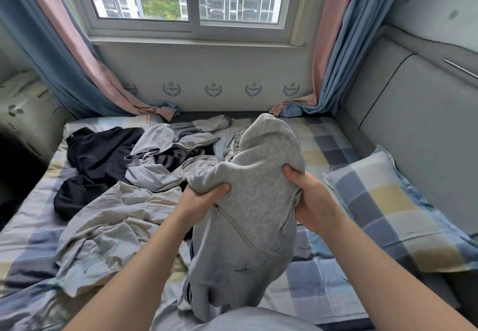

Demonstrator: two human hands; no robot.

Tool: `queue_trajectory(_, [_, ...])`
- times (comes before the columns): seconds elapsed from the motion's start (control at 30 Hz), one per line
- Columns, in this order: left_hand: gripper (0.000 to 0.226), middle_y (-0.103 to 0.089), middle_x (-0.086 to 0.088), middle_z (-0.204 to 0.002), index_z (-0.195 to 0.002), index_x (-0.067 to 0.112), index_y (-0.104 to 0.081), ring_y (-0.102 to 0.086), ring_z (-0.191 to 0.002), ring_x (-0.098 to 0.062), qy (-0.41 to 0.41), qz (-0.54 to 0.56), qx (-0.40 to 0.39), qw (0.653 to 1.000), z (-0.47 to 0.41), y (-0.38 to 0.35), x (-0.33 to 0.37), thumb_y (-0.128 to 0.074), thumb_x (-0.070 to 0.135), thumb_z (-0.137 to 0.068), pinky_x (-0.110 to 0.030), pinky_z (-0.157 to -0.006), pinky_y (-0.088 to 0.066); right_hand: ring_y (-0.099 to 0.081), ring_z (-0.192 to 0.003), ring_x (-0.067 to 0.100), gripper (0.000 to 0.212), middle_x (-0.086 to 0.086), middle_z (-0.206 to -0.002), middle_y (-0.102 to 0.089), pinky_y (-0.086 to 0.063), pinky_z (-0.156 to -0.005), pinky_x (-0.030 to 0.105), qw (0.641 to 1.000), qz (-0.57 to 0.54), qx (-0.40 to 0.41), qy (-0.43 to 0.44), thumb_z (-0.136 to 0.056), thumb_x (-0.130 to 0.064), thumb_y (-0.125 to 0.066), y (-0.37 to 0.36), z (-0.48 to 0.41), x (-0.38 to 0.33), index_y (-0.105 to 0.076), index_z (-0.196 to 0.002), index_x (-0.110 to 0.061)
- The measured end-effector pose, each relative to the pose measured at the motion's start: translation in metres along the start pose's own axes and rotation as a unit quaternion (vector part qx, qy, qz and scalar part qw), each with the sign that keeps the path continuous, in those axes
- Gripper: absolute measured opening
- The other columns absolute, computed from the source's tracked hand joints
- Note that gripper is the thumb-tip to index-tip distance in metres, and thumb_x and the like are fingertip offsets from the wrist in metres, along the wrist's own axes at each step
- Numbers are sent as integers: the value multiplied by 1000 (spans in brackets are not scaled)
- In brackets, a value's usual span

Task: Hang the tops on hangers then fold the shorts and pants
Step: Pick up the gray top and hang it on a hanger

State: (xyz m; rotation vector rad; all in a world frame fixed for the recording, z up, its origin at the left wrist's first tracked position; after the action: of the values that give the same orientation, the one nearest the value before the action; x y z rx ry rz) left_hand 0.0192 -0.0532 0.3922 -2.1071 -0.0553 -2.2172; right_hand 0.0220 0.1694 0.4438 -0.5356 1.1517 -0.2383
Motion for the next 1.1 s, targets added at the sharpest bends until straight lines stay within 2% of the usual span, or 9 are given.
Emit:
queue_trajectory(0.33, [6,-69,19,-86,-93,31,-68,-60,-74,18,-17,-75,92,993,8,16,23,-72,27,-92,-4,-64,-44,-69,-105,31,31,13,-120,-71,-56,-89,45,990,102,99,1,-93,-17,-65,41,-14,10,-65,-123,-8])
queue_trajectory(0.43, [8,-65,19,-73,-89,22,-68,-57,-66,10,-47,-89,38,994,15,5,42,-72,15,-91,-9,-62,-44,-59,-107,25,25,1,-123,-64,-51,-93,55,943,281,163,-78,-99,-26,-61,62,-13,21,-58,-123,-18])
queue_trajectory(0.53, [24,-52,18,-51,-71,20,-61,-42,-48,5,-40,-176,-42,983,23,-14,45,-74,16,-90,-12,-48,-33,-52,-119,25,45,1,-137,-48,-51,-96,56,884,419,209,-2,-99,-45,-56,58,-15,-6,-45,-137,-23])
queue_trajectory(0.6, [24,-53,15,-57,-71,14,-62,-42,-53,4,-44,-244,-102,963,31,-30,43,-74,23,-91,-16,-51,-34,-64,-103,25,45,8,-129,-57,-61,-76,47,889,423,172,14,-97,-57,-52,38,-18,-15,-51,-126,-23])
queue_trajectory(0.7, [24,-50,13,-72,-74,21,-57,-50,-75,-7,-99,-337,-159,923,45,-54,39,-74,26,-90,-28,-68,-39,-73,-69,28,70,17,-97,-72,-59,-55,40,887,428,70,-161,-86,-81,-43,14,-19,18,-55,-112,-16])
queue_trajectory(0.8, [18,-50,18,-85,-83,15,-69,-48,-89,-23,-194,-391,-170,883,60,-66,43,-73,30,-91,-40,-82,-42,-72,-76,34,86,23,-99,-72,-62,-58,45,830,472,3,-297,-85,-83,-41,6,-14,60,-53,-118,-5])
queue_trajectory(0.93, [18,-57,1,-98,-91,19,-72,-56,-92,-28,-205,-396,-149,883,66,-55,44,-65,35,-89,-47,-80,-48,-66,-84,35,70,26,-102,-66,-57,-70,44,788,468,-40,-398,-95,-62,-52,17,-1,112,-57,-120,2])
queue_trajectory(1.0, [12,-54,-1,-93,-87,16,-68,-61,-85,-26,-200,-373,-154,893,70,-52,44,-63,27,-88,-47,-73,-50,-56,-58,23,27,13,-69,-54,-46,-60,36,818,417,-46,-394,-100,-26,-50,17,-3,128,-57,-86,-4])
queue_trajectory(1.1, [7,-53,-2,-90,-89,9,-71,-60,-78,-25,-178,-367,-148,901,73,-50,36,-66,14,-88,-46,-71,-51,-50,-54,22,21,14,-66,-49,-39,-58,34,886,354,38,-298,-95,3,-45,27,-24,123,-51,-77,-6])
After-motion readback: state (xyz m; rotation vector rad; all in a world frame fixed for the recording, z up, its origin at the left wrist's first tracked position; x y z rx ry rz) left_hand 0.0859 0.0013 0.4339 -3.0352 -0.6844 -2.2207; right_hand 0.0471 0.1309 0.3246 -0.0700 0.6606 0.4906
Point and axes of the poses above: each hand's wrist, its own z-axis away from the middle knuckle, its own y-axis out of the back of the hand, x = y × z, the point moved 9 cm from there along -z, towards the middle knuckle
